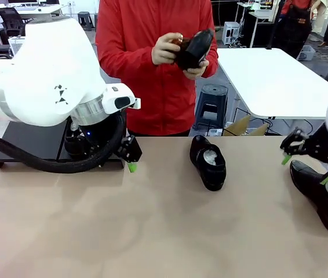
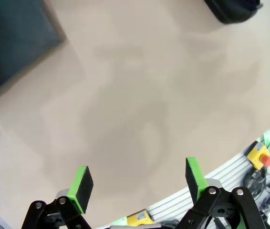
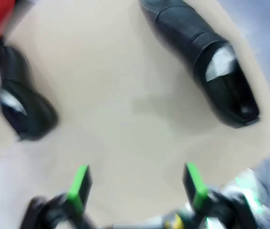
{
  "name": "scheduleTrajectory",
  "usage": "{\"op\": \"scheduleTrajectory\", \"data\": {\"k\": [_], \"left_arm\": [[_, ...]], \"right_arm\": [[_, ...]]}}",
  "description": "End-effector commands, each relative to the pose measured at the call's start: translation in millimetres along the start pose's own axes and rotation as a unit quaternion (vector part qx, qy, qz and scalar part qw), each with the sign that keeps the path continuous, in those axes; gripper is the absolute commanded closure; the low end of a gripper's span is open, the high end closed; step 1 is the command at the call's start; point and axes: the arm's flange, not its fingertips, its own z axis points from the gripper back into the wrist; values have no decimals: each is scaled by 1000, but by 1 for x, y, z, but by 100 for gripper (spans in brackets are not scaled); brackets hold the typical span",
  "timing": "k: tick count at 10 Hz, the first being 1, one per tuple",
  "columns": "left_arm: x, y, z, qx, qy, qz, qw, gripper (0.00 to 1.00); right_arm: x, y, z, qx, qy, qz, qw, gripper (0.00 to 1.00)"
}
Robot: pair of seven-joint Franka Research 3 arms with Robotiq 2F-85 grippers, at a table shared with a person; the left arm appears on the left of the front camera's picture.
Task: Organize the shoes by placing them on the stand.
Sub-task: Pick up one Shoe and place it in the middle of the table.
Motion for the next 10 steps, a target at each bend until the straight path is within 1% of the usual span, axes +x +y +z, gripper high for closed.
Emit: {"op": "scheduleTrajectory", "data": {"k": [1, 2, 3, 4, 5, 6, 8, 9, 10], "left_arm": [[-3, -13, -5, 8, 13, -15, 1000, 0], [-3, -13, -5, 8, 13, -15, 1000, 0], [-3, -13, -5, 8, 13, -15, 1000, 0], [-3, -13, -5, 8, 13, -15, 1000, 0], [-3, -13, -5, 8, 13, -15, 1000, 0], [-3, -13, -5, 8, 13, -15, 1000, 0], [-3, -13, -5, 8, 13, -15, 1000, 0], [-3, -13, -5, 8, 13, -15, 1000, 0], [-3, -13, -5, 8, 13, -15, 1000, 0]], "right_arm": [[12, 2, -17, -58, 34, 137, 988, 0], [22, -8, -20, -66, 52, 201, 976, 0], [31, -18, -23, -50, 69, 257, 963, 0], [39, -24, -24, -25, 86, 283, 955, 0], [46, -26, -25, 4, 94, 271, 958, 0], [21, -17, -36, -44, 71, 243, 966, 0], [21, -17, -36, -44, 71, 243, 966, 0], [34, -26, -35, -29, 77, 262, 962, 0], [31, -15, -46, -29, 80, 315, 945, 0]]}}
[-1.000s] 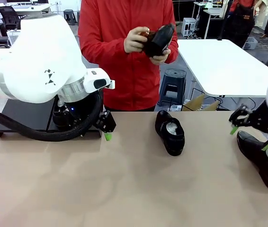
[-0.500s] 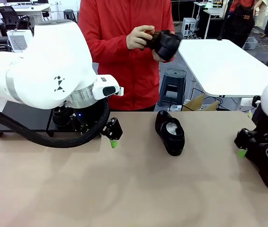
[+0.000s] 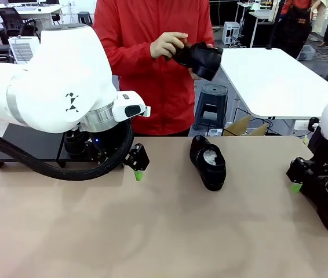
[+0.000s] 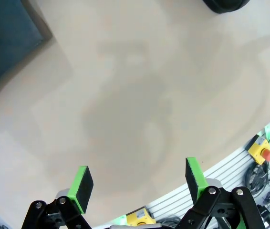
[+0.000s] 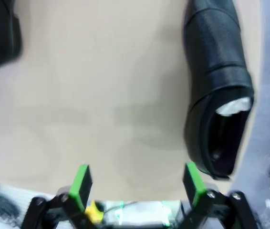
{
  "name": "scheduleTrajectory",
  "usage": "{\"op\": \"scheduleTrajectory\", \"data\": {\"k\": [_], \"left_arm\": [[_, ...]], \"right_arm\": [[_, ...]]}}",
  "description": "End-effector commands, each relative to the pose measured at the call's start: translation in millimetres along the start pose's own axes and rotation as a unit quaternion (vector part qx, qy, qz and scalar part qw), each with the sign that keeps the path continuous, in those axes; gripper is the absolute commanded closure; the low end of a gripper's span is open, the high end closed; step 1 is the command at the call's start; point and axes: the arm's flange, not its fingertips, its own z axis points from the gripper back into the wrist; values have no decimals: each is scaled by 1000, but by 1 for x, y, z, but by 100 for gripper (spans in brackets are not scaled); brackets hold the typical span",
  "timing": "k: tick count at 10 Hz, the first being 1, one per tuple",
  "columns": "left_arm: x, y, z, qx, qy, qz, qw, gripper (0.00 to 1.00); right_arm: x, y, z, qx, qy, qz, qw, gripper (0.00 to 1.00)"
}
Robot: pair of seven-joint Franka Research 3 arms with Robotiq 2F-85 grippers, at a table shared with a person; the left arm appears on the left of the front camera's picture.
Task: Organize the shoes by placing them on the stand.
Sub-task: Pick up one Shoe and place it in the middle of the table.
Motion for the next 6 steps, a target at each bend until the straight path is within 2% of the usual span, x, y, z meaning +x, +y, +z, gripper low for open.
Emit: {"op": "scheduleTrajectory", "data": {"k": [1, 3, 6], "left_arm": [[0, 2, 3, 6, 3, 0, 1000, 0], [0, 2, 3, 6, 3, 0, 1000, 0], [0, 2, 3, 6, 3, 0, 1000, 0]], "right_arm": [[12, 8, -18, -11, -11, 63, 998, 0], [20, 3, -25, -18, -28, 47, 998, 0], [26, -24, -21, -18, -15, 22, 999, 0]]}}
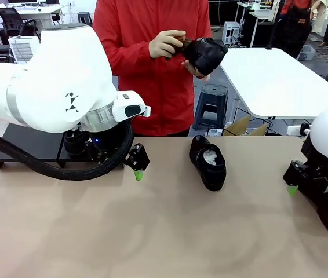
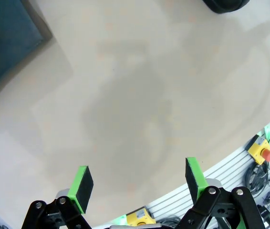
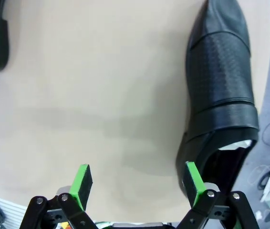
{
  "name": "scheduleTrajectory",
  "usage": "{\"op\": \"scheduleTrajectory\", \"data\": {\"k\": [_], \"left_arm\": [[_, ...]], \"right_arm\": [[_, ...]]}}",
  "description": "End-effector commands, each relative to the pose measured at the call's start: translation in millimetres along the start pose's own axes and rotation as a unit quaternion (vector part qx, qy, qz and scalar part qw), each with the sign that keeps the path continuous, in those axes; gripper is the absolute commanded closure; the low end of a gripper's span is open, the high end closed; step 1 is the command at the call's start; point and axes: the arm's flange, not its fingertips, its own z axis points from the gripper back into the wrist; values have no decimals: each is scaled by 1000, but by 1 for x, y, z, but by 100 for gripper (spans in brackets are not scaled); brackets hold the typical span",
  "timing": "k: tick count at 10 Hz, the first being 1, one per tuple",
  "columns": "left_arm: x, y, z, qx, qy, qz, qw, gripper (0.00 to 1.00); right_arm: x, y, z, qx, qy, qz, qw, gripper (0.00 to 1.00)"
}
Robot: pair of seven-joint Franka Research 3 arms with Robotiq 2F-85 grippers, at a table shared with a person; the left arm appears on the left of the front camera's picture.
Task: Organize the shoes by placing them on the stand.
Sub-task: Pick up one Shoe and place it in the middle of the table.
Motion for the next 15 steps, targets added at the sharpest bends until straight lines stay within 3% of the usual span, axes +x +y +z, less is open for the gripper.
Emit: {"op": "scheduleTrajectory", "data": {"k": [1, 9, 15], "left_arm": [[0, 2, 3, 6, 3, 0, 1000, 0], [0, 2, 3, 6, 3, 0, 1000, 0], [0, 2, 3, 6, 3, 0, 1000, 0]], "right_arm": [[5, -19, 12, -1, -2, -6, 1000, 0], [43, -50, -15, -16, 44, -24, 999, 0], [34, -48, -36, -13, 69, -20, 997, 0]]}}
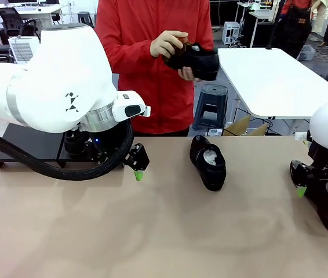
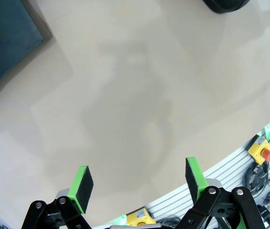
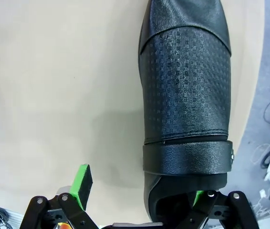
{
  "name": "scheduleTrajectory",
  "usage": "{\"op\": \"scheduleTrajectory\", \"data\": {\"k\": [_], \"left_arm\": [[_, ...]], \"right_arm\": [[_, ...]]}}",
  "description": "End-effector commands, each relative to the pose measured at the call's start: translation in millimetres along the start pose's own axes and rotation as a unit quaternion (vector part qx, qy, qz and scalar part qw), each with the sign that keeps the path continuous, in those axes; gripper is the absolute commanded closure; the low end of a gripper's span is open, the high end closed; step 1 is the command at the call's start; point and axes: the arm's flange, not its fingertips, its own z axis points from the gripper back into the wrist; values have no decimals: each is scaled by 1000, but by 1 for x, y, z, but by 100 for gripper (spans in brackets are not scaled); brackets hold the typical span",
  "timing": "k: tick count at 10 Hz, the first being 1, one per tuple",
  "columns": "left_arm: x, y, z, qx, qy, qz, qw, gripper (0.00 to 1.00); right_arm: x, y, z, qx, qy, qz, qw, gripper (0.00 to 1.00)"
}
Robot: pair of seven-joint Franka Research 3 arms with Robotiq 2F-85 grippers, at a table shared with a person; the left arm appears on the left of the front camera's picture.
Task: Organize the shoes by placing them on the stand.
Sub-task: Pick up one Shoe and place it in the middle of the table.
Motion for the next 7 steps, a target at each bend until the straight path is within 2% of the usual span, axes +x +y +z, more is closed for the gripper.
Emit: {"op": "scheduleTrajectory", "data": {"k": [1, 2, 7], "left_arm": [[0, 2, 3, 6, 3, 0, 1000, 0], [0, 2, 3, 6, 3, 0, 1000, 0], [0, 2, 3, 6, 3, 0, 1000, 0]], "right_arm": [[0, -4, 0, -12, 4, 7, 1000, 0], [-1, -4, -1, -17, 1, 12, 1000, 3], [0, -3, -11, -40, -3, 24, 999, 99]]}}
